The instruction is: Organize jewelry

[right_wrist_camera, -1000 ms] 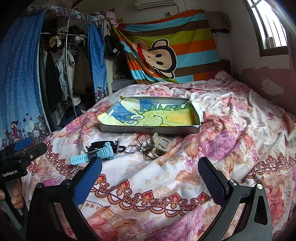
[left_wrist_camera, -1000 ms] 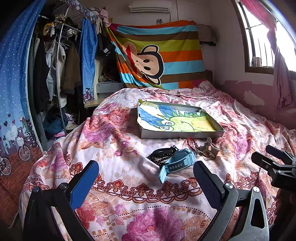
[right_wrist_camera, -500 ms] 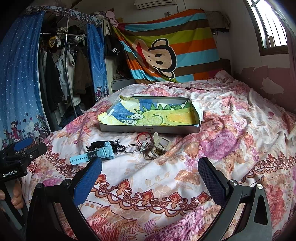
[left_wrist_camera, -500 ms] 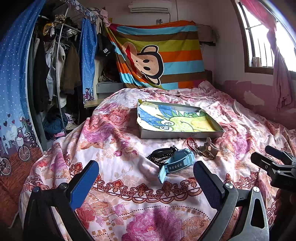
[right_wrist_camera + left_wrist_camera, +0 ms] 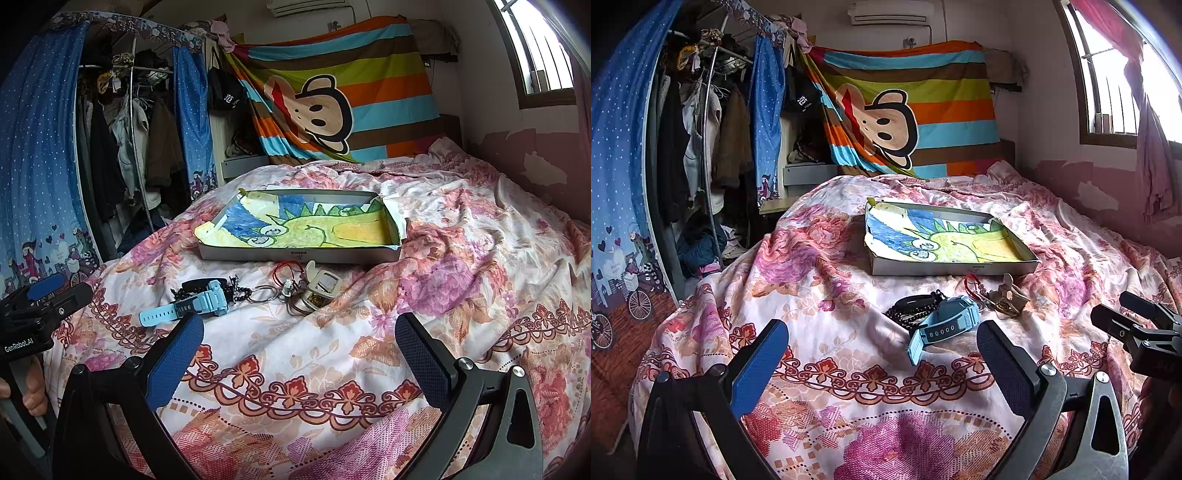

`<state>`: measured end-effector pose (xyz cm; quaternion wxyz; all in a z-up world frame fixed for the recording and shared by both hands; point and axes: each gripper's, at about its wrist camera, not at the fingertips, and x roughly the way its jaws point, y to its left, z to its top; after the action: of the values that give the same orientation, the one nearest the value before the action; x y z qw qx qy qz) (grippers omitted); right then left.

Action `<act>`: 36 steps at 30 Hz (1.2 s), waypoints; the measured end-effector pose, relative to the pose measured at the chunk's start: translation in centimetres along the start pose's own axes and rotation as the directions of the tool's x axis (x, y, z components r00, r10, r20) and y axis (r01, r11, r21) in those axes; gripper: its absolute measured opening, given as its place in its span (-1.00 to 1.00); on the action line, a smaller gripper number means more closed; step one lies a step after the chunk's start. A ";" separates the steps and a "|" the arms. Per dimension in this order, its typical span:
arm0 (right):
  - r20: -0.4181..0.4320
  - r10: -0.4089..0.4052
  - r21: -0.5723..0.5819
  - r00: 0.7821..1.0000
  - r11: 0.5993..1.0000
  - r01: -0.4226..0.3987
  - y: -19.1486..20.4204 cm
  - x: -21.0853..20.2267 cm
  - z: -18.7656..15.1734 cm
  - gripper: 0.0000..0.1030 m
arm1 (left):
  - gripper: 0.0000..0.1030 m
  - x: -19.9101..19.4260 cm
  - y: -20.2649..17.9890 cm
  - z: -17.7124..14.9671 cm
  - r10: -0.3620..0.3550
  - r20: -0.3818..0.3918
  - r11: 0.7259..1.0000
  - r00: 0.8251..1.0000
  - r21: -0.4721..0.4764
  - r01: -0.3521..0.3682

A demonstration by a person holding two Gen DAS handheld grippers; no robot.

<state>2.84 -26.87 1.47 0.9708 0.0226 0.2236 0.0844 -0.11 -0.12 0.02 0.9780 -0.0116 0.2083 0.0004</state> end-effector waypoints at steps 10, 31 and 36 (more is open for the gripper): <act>-0.002 0.002 0.000 1.000 1.000 -0.002 -0.1 0.2 0.2 0.98 | 0.99 -0.1 -0.1 0.0 0.000 0.000 1.000 1.000 0.000 0.000; -0.003 0.001 0.003 1.000 1.000 -0.001 -0.1 0.2 0.2 0.98 | 0.99 0.1 0.0 0.0 0.000 0.000 1.000 1.000 0.000 0.000; -0.003 0.000 0.004 1.000 1.000 0.000 -0.2 0.2 0.2 0.98 | 0.99 0.1 0.0 0.0 0.000 -0.001 1.000 1.000 -0.001 0.000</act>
<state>3.15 -26.98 1.50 0.9704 0.0246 0.2250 0.0842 -0.05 -0.09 -0.01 0.9779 -0.0121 0.2086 0.0005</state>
